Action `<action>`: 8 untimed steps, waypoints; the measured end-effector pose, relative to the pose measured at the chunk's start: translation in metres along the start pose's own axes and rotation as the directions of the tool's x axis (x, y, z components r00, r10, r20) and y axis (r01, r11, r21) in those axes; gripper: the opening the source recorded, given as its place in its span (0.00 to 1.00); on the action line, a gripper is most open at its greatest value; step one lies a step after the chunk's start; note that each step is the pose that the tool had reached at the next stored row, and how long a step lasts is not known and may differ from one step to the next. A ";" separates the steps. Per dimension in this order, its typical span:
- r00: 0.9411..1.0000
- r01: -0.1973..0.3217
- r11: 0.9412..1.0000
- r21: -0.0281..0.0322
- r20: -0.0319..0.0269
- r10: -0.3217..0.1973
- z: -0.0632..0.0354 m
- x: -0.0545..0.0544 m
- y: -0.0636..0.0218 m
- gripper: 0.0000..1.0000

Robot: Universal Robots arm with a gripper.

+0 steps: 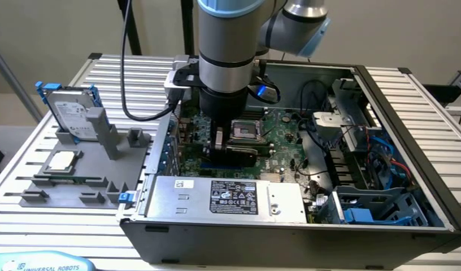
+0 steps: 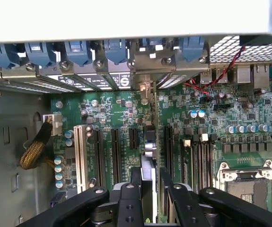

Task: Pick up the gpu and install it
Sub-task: 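Press down on the gpu until it lock into place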

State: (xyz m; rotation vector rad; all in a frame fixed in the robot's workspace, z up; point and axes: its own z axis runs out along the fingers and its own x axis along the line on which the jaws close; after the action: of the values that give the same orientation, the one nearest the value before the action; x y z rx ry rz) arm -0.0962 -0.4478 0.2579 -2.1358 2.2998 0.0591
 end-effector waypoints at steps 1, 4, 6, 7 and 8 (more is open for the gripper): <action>1.000 0.000 1.000 0.000 -0.001 0.000 0.0001 0.000 0.0000 0.27; 1.000 0.000 1.000 0.000 -0.002 0.000 0.0005 -0.001 0.0001 0.27; 1.000 0.000 1.000 0.000 -0.002 0.000 0.0007 -0.001 0.0001 0.27; 1.000 0.001 1.000 0.000 -0.002 -0.001 0.0008 -0.001 0.0002 0.27; 1.000 0.000 1.000 0.000 -0.002 0.000 0.0010 -0.001 0.0002 0.27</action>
State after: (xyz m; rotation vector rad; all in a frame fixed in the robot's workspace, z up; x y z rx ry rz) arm -0.0963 -0.4464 0.2569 -2.1374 2.3004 0.0564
